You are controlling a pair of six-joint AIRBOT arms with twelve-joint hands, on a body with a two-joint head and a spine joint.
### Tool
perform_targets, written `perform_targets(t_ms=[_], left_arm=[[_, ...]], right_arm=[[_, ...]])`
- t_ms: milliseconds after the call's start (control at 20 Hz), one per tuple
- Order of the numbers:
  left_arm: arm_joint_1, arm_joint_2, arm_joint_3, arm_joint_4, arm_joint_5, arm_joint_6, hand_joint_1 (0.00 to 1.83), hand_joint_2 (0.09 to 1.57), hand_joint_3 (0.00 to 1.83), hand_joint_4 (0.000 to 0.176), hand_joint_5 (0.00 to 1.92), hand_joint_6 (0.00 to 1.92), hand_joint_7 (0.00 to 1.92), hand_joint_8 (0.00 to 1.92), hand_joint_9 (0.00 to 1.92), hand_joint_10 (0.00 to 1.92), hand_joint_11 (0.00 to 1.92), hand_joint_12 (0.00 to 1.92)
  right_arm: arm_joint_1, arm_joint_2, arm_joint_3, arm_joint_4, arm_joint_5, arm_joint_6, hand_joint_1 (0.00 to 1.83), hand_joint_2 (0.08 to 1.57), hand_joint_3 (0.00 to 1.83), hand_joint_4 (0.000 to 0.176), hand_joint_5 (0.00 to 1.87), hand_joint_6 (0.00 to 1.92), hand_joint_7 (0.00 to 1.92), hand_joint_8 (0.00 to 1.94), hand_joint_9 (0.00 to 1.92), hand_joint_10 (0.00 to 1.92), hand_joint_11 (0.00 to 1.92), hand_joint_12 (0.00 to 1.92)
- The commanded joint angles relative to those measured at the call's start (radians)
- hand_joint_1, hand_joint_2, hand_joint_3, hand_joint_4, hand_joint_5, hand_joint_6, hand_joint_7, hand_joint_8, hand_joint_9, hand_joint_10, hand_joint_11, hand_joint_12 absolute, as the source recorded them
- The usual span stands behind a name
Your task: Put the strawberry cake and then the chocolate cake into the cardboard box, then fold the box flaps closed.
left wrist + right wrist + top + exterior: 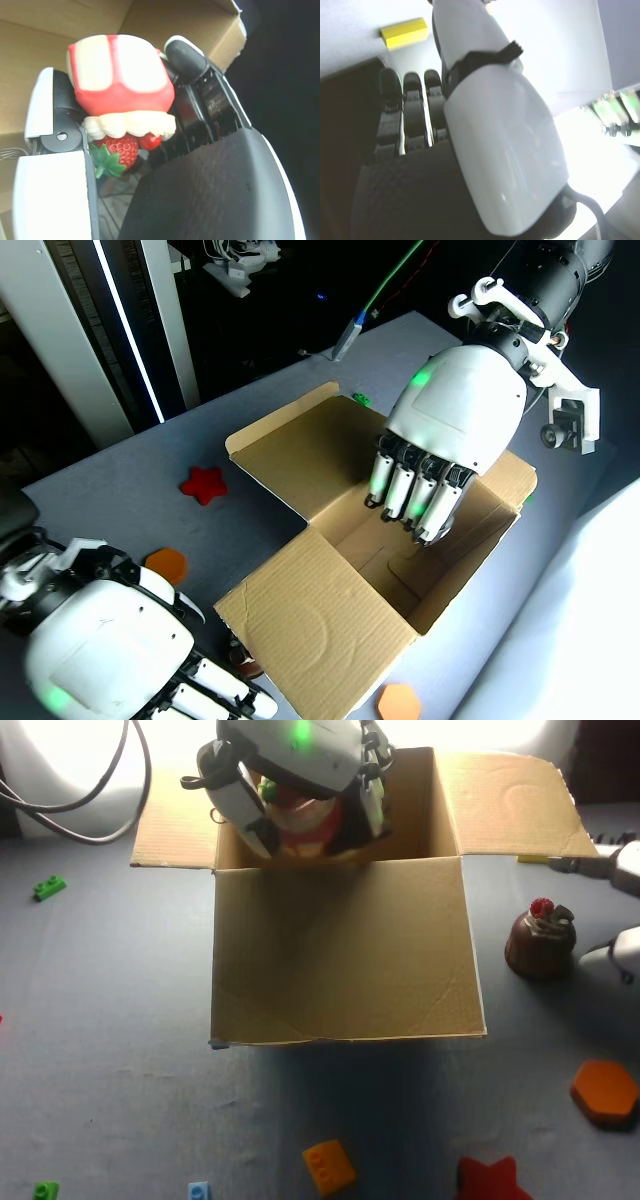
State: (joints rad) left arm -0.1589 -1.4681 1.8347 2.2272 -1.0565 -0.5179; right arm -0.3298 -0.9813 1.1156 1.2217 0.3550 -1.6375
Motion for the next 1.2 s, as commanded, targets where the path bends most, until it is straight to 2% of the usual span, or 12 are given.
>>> perform_targets(t_ms=[0,100,200,300,450,500,600,650,800,900,1050,1150], left_arm=[[-0.008,0.008,0.004,-0.068,0.036,0.008,1.05,1.05,0.00,0.000,0.52,0.06,0.61,0.02,0.64,0.11,0.25,1.10],[-0.009,0.008,0.005,-0.068,0.036,0.009,0.90,1.02,0.00,0.000,0.40,0.00,0.49,0.00,0.55,0.01,0.17,1.01],[-0.012,0.010,0.004,-0.065,0.036,0.009,0.87,1.00,0.00,0.013,0.34,0.00,0.41,0.00,0.46,0.00,0.09,1.01],[-0.024,0.012,0.013,-0.053,0.036,0.013,0.80,0.95,0.00,0.035,0.26,0.00,0.29,0.00,0.34,0.00,0.01,1.06],[-0.053,0.013,0.052,-0.032,0.036,0.028,0.79,0.89,0.00,0.044,0.22,0.00,0.23,0.00,0.29,0.00,0.01,1.05],[-0.058,0.014,0.064,-0.030,0.036,0.029,0.79,0.89,0.00,0.046,0.22,0.00,0.23,0.00,0.28,0.00,0.00,1.04],[-0.074,0.023,0.088,-0.016,0.036,0.032,0.72,0.92,0.00,0.040,0.19,0.00,0.19,0.00,0.25,0.00,0.00,0.98],[-0.082,0.033,0.094,-0.006,0.034,0.032,0.62,0.94,0.01,0.038,0.17,0.00,0.19,0.00,0.24,0.00,0.00,0.93],[-0.100,0.079,0.090,0.023,0.024,0.032,0.41,1.01,0.01,0.034,0.13,0.00,0.18,0.00,0.19,0.00,0.00,0.83],[-0.102,0.118,0.074,0.029,0.023,0.024,0.29,1.03,0.01,0.028,0.13,0.00,0.16,0.00,0.18,0.00,0.00,0.77],[-0.104,0.210,0.028,0.044,0.018,0.013,0.14,1.05,0.01,0.019,0.12,0.00,0.16,0.00,0.17,0.00,0.00,0.71],[-0.103,0.253,0.014,0.057,0.015,0.005,0.08,1.08,0.01,0.013,0.12,0.00,0.14,0.00,0.16,0.00,0.00,0.73]], right_arm=[[0.007,0.001,0.011,-0.026,0.076,0.002,1.16,1.12,0.01,0.014,0.07,0.00,0.07,0.00,0.12,0.00,0.00,0.68],[0.008,-0.021,0.021,-0.026,0.087,0.002,1.18,1.09,0.00,0.027,0.06,0.00,0.07,0.00,0.11,0.00,0.00,0.67],[0.008,-0.037,0.029,-0.026,0.093,0.002,1.18,1.08,0.00,0.033,0.05,0.00,0.08,0.00,0.11,0.00,0.00,0.62],[0.008,-0.055,0.039,-0.026,0.096,0.002,1.19,1.07,0.00,0.035,0.04,0.00,0.06,0.00,0.09,0.00,0.00,0.45],[0.007,-0.080,0.058,-0.026,0.102,0.002,1.20,1.07,0.00,0.043,0.01,0.00,0.04,0.00,0.07,0.00,0.00,0.24],[0.007,-0.086,0.062,-0.026,0.104,0.002,1.20,1.07,0.00,0.039,0.01,0.00,0.04,0.00,0.07,0.00,0.00,0.27],[0.005,-0.098,0.075,-0.026,0.109,0.001,1.20,1.07,0.00,0.040,0.03,0.00,0.05,0.00,0.07,0.00,0.00,0.26],[0.005,-0.104,0.081,-0.026,0.109,0.001,1.19,1.09,0.00,0.034,0.04,0.00,0.06,0.00,0.08,0.01,0.00,0.36],[0.002,-0.114,0.090,-0.026,0.109,0.001,1.13,1.11,0.02,0.039,0.04,0.00,0.04,0.00,0.09,0.00,0.00,0.58],[0.000,-0.114,0.090,-0.026,0.109,0.001,1.21,1.07,0.00,0.035,0.07,0.01,0.07,0.00,0.10,0.01,0.00,0.57],[-0.008,-0.114,0.090,-0.026,0.110,0.001,1.21,1.04,0.00,0.024,0.08,0.01,0.09,0.01,0.13,0.02,0.00,0.53],[-0.012,-0.114,0.090,-0.026,0.110,-0.001,1.21,1.04,0.00,0.032,0.06,0.00,0.07,0.00,0.12,0.01,0.00,0.54]])
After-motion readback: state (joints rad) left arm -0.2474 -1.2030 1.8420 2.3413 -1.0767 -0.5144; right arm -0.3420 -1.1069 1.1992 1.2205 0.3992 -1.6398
